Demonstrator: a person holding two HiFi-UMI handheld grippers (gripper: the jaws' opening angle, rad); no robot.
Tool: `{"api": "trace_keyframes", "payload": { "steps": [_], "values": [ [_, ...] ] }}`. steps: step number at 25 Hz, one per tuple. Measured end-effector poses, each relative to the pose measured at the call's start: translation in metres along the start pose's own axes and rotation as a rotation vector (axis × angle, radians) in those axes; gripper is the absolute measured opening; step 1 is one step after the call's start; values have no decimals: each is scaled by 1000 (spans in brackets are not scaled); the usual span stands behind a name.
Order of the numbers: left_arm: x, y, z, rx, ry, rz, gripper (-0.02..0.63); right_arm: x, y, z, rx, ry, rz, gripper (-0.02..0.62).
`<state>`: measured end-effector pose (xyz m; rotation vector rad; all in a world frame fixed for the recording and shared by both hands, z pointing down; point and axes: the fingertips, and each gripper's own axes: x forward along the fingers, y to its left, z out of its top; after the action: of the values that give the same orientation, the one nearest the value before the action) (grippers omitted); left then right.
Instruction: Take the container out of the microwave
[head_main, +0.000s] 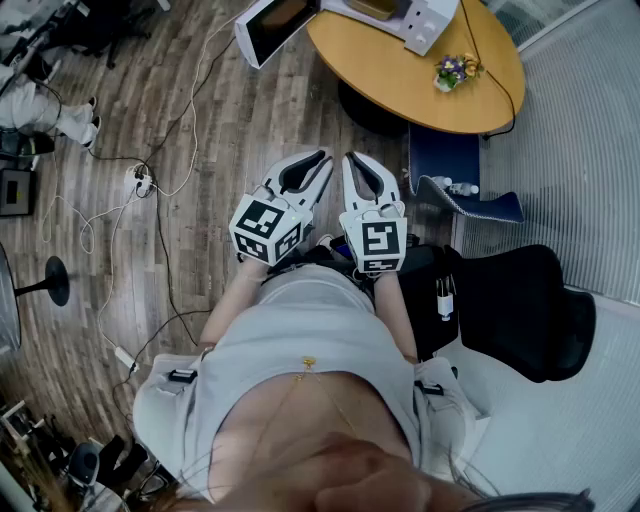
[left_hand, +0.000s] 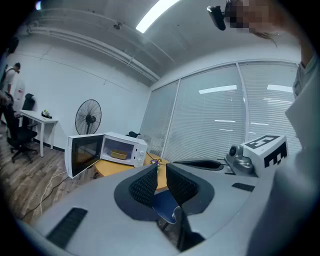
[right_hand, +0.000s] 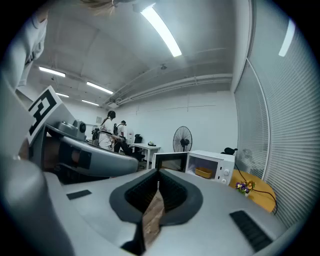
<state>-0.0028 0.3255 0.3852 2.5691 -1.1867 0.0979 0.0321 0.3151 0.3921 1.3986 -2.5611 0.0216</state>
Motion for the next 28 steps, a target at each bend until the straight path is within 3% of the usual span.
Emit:
{"api": "trace_keyframes", "payload": {
  "steps": [3,5,8,18,28],
  "values": [
    [6,-7,-3,16,-9,5,75,-5,-4,-5,7,-5,23,29],
    [9,-10,-4,19,-19,15,91,-8,-7,-8,27,-10,42,95],
    [11,-11,-8,-2,-26,34,118,-12,-12,-13,57,-15,58,112],
    [27,-2,-8,-21,-13,41,118,-1,-30,-15,80,-25,52,115],
    [72,40,5,-28,2,-9,118,46,-59,-12,85,-19,-3,115]
  ]
}}
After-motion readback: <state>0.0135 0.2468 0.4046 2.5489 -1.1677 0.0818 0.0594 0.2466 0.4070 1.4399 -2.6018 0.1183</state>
